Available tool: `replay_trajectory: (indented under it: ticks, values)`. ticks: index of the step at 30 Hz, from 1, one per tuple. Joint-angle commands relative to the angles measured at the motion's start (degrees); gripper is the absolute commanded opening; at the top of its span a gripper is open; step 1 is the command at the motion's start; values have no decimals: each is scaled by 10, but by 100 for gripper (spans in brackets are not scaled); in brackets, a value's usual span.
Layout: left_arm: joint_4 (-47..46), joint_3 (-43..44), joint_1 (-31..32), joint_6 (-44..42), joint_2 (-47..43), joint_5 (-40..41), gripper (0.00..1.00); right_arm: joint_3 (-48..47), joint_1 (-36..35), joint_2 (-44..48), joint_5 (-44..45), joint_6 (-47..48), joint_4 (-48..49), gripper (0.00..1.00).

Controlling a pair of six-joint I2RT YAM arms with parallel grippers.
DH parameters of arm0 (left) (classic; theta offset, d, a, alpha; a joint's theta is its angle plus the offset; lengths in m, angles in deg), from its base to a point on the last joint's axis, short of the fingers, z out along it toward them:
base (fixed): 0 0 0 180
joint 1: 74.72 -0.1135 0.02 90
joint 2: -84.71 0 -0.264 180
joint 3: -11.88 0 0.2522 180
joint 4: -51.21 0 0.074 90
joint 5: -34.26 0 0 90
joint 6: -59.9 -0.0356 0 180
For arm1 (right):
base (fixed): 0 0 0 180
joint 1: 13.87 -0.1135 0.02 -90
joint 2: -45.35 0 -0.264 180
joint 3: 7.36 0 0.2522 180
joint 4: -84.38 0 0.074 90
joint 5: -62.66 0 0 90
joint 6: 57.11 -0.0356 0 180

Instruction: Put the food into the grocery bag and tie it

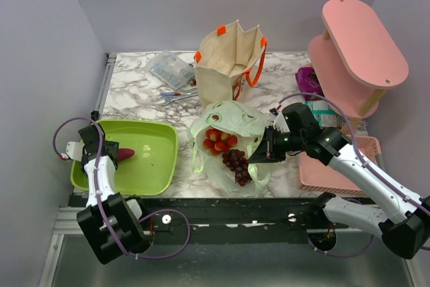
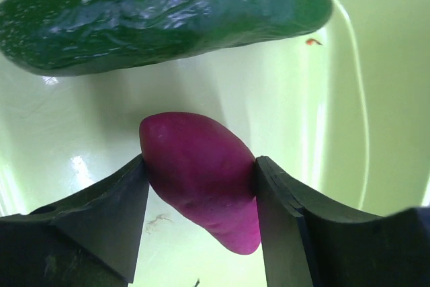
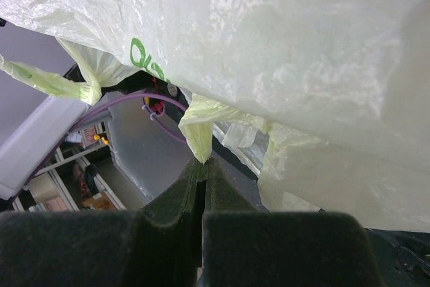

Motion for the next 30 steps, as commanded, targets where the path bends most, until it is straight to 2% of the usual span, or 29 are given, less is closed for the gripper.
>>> replay_trajectory:
  ticks: [1,6,8,9,18,22,25,30]
  values:
    - [-30,0,-8,-35,-34,-45,30,-17,-2,-1,14,14,-15,1]
    - [-42,10,-10,-91,-70,-105,16,-11,-2,7,16,10,-17,1]
    - [-47,13,-10,-112,-87,-135,8,-8,-2,12,17,7,-17,1]
    - [-46,15,-10,-123,-95,-148,0,-8,-2,13,19,6,-18,1]
    - [-28,31,-9,-215,-201,-325,0,3,-2,22,21,-3,-4,1]
    - [47,68,-1,-254,-256,-356,0,6,-2,25,32,-25,1,1]
    - [88,100,8,-299,-277,-412,0,0,-2,27,28,-35,-2,1]
    - [144,163,121,-335,-292,-401,0,-13,-2,37,42,-44,-1,1]
